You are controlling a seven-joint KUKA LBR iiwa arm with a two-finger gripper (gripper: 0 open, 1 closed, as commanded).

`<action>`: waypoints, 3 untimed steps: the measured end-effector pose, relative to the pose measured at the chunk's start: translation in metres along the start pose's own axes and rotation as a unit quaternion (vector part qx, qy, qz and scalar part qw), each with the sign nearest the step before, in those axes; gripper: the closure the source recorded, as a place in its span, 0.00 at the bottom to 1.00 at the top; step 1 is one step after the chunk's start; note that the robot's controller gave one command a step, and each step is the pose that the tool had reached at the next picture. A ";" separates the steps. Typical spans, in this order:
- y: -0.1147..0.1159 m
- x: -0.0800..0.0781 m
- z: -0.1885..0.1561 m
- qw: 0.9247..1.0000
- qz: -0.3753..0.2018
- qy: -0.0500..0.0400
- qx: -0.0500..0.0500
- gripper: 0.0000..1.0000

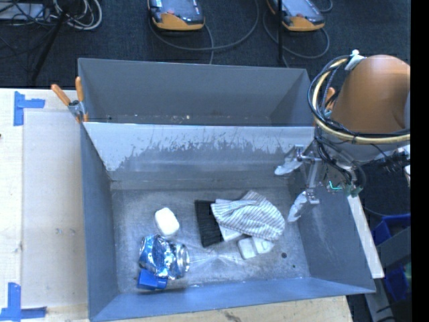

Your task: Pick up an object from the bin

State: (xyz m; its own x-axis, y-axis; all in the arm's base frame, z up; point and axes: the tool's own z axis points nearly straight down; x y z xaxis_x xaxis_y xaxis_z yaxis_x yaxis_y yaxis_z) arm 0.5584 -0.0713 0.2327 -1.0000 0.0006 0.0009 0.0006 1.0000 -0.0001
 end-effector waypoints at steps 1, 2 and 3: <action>0.003 0.012 0.028 1.000 0.003 -0.005 0.001 0.00; 0.040 -0.020 0.123 0.999 0.037 -0.009 0.001 1.00; 0.040 -0.020 0.123 0.999 0.037 -0.009 0.001 1.00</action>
Offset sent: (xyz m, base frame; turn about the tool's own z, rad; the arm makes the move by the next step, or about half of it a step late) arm 0.0142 0.0404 -0.1295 0.0758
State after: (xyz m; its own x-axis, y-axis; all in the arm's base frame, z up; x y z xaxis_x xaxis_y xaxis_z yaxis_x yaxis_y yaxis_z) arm 0.5781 -0.0315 0.1098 -0.9971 0.0743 -0.0173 0.0743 0.9972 -0.0012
